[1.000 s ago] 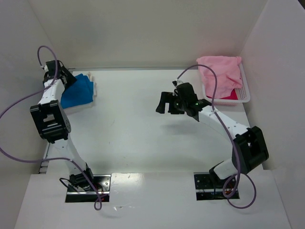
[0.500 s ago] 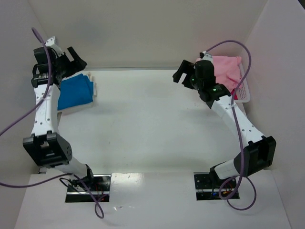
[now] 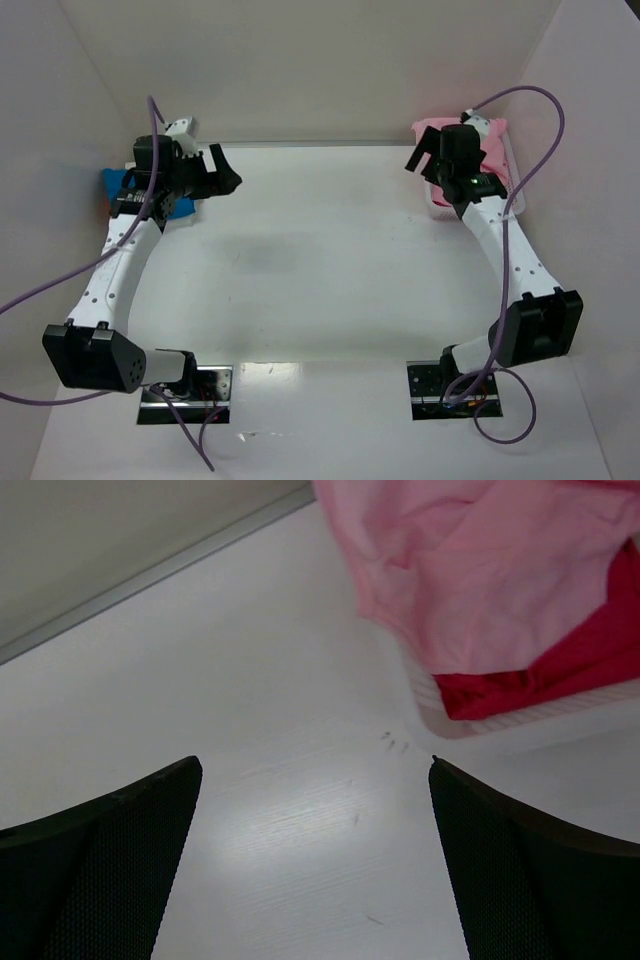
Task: Fold and stack the t-shirts
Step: Put the neatly folded tshirt into the corner of the board with the left arm
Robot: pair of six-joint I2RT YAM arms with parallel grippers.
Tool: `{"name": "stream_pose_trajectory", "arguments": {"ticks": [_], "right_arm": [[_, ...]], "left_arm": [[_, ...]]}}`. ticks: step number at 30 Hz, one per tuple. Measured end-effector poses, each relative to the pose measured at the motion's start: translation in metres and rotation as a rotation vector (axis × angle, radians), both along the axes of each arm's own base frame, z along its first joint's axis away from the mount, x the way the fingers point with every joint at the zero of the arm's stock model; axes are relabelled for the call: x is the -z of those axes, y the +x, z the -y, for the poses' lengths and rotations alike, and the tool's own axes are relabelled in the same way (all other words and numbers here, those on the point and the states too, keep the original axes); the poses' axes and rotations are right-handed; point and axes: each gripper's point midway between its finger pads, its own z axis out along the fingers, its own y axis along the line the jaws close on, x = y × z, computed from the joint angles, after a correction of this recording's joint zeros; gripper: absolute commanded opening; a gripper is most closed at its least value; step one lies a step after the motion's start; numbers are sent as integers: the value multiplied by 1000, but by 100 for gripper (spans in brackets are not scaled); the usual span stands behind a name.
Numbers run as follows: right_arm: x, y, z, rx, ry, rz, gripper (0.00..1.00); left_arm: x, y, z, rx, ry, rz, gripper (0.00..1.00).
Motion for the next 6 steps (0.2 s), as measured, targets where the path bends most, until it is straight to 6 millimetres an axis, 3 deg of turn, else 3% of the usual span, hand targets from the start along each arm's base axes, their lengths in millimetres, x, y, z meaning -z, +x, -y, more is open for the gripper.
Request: {"name": "stream_pose_trajectory", "arguments": {"ticks": [3,6], "right_arm": [[15,-13,25,49,-5,-40,100],[18,-22,30,54,-4,-45,100]], "left_arm": [[10,-2,-1,-6,5,-25,99],[7,-1,0,-1,3,-13,99]]}}
